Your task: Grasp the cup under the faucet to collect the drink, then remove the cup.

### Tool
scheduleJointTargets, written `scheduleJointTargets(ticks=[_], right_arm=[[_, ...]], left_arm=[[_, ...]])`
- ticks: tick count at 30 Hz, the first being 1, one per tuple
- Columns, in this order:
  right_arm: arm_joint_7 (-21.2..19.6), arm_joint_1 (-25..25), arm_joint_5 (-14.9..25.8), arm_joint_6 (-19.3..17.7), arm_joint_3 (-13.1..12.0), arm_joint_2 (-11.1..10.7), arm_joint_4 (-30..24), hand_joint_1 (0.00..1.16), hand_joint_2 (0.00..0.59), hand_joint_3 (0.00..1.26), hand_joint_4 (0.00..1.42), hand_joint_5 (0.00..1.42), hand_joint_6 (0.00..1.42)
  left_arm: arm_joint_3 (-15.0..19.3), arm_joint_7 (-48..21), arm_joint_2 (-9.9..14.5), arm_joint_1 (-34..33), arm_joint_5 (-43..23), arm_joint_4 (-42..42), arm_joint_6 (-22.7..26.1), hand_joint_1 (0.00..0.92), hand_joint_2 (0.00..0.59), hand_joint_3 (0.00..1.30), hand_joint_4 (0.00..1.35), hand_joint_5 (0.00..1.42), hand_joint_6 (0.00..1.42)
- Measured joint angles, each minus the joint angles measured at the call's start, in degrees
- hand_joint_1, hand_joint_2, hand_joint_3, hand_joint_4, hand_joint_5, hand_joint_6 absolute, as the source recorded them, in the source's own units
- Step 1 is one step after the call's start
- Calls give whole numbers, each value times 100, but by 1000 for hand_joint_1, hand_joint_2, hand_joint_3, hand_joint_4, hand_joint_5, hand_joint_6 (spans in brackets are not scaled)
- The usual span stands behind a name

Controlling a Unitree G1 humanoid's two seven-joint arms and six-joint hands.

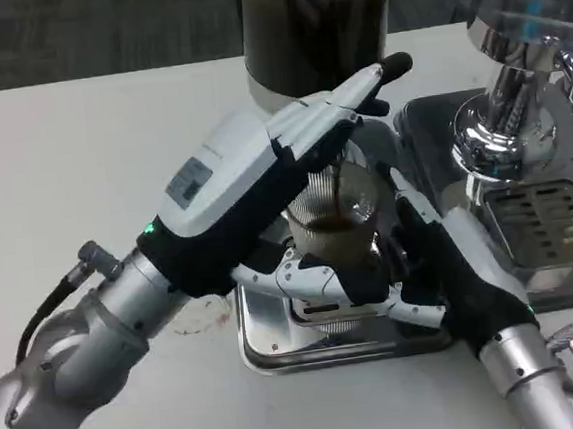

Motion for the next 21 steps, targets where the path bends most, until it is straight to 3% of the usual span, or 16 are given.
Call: scheduleJointTargets(ticks=[15, 21], right_arm=[[14, -504, 234, -620, -8, 270, 920, 573, 201, 0, 0, 0, 103], [-1, -554, 251, -722, -14, 345, 1034, 577, 199, 0, 0, 0, 109]], left_arm=[[84, 1, 123, 77, -10, -118, 190, 0, 69, 0, 0, 201, 171], [358, 146, 111, 246, -5, -350, 246, 0, 81, 0, 0, 187, 143]])
